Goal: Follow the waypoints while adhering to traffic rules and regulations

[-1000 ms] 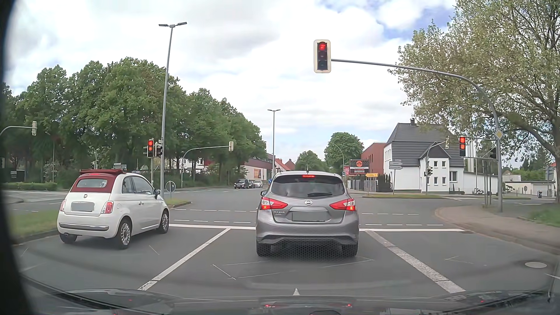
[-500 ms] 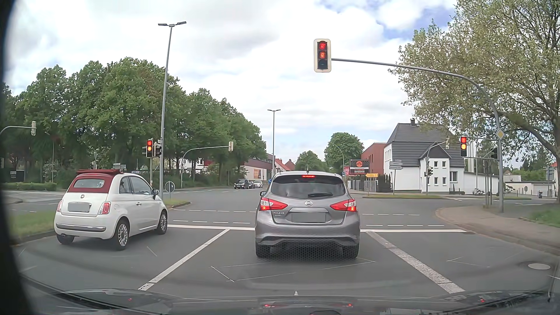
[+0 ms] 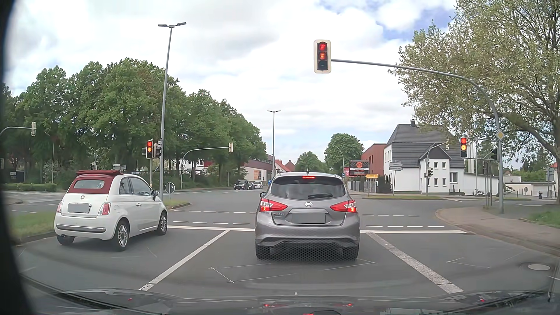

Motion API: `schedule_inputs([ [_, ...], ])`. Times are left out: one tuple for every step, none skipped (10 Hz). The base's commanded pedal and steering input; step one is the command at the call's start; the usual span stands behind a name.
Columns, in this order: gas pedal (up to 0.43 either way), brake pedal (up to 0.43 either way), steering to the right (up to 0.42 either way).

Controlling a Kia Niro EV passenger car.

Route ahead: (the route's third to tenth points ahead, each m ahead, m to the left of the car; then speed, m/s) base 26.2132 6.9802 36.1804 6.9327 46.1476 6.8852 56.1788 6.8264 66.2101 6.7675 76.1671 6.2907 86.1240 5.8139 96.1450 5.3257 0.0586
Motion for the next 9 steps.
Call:
schedule_inputs([
  [0.0, 0.0, 0.003],
  [0.0, 0.0, 0.003],
  [0.0, 0.0, 0.003],
  [0.0, 0.0, 0.002],
  [0.0, 0.0, 0.002],
  [0.0, 0.0, 0.002],
  [0.0, 0.0, 0.002],
  [0.0, 0.0, 0.002],
  [0.0, 0.0, 0.002],
])
